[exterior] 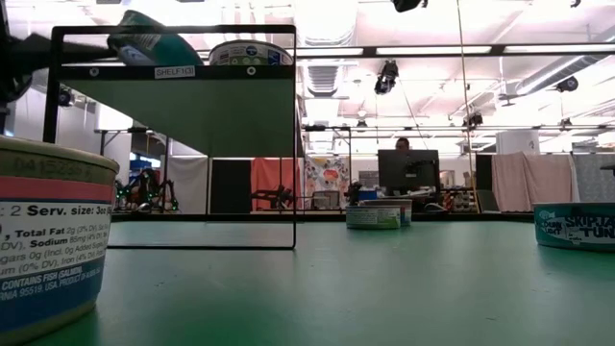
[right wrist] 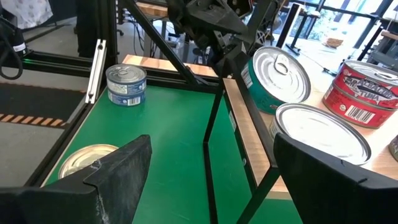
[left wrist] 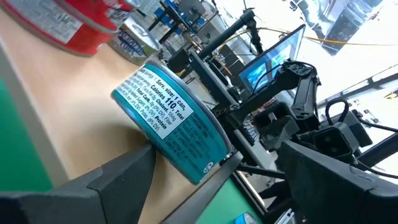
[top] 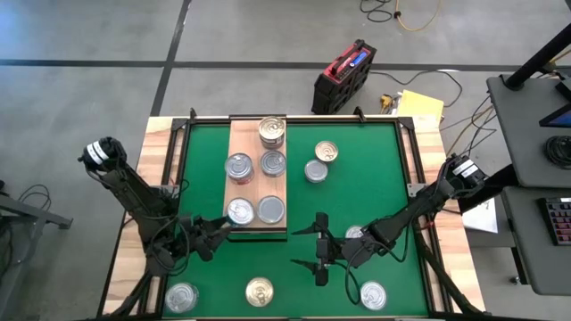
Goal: Stack canned seafood by type on shelf
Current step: Put the green and blue tuna can on the shelf
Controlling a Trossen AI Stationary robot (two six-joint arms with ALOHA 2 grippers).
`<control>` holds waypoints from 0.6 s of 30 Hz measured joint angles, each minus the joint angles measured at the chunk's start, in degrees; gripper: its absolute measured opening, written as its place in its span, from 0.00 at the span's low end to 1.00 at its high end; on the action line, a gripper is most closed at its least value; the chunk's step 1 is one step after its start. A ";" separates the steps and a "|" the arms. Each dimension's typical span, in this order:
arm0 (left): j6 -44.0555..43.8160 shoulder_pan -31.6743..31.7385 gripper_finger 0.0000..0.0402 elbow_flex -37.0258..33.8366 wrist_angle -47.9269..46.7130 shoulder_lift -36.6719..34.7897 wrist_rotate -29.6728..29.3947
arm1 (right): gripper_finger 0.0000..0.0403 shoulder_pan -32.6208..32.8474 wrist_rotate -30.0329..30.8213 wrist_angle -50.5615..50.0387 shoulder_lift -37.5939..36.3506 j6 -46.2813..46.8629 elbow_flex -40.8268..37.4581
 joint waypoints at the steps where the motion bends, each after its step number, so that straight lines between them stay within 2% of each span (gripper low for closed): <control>1: 1.22 0.00 0.81 0.34 0.00 -0.02 -0.04 | 0.82 0.00 0.00 -0.03 0.00 0.00 0.00; 5: 3.78 0.00 0.81 1.35 -0.11 -0.10 -0.21 | 0.82 0.00 0.00 -0.04 0.00 -0.02 0.00; 18: 4.09 0.58 0.81 0.18 -0.45 -0.15 -0.16 | 0.82 0.00 0.00 -0.65 0.00 -0.02 0.00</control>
